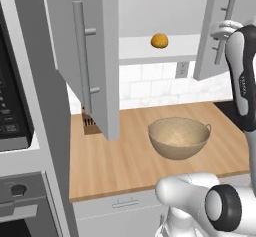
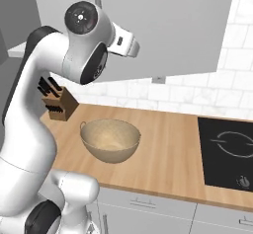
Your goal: Open the cabinet, pick up the bread from the cabinet and place it in the basket. Then move the basket to the dining counter.
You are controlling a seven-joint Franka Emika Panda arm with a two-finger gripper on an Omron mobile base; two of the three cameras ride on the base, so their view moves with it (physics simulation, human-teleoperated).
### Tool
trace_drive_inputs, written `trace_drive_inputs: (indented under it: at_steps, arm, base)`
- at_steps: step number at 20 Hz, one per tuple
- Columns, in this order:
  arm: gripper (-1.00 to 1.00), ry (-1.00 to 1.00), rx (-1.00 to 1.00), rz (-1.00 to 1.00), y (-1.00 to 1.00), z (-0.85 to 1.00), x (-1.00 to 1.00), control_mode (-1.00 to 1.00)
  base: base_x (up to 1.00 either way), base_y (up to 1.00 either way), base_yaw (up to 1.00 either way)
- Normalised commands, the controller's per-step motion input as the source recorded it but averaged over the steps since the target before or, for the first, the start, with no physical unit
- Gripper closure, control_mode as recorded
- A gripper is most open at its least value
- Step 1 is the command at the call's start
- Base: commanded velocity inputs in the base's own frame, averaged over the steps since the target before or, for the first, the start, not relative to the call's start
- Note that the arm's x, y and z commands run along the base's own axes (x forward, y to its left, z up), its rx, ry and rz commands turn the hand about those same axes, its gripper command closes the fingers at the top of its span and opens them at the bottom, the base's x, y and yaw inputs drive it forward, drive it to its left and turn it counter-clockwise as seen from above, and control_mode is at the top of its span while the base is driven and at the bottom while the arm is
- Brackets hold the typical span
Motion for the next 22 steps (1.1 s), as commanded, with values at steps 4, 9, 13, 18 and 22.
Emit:
trace_drive_inputs:
  at_steps: [4, 9, 13, 18, 22]
  arm:
    - [1.0, 0.0, 0.02, 0.0, -0.92, 0.12, -0.66, -1.0]
    - [-1.0, 0.0, 0.0, 0.0, -0.7, 0.17, -0.85, -1.0]
    - [-1.0, 0.0, -0.03, 0.0, -0.03, 0.08, -1.0, -1.0]
    - [-1.0, 0.0, -0.25, -0.01, 0.71, 0.0, -1.0, -1.0]
    - [-1.0, 0.0, -0.47, -0.07, 1.0, 0.0, -0.88, -1.0]
  base:
    - [0.0, 0.0, 0.0]
    - [0.0, 0.0, 0.0]
    - [0.0, 0.0, 0.0]
    - [0.0, 0.0, 0.0]
    - [0.0, 0.0, 0.0]
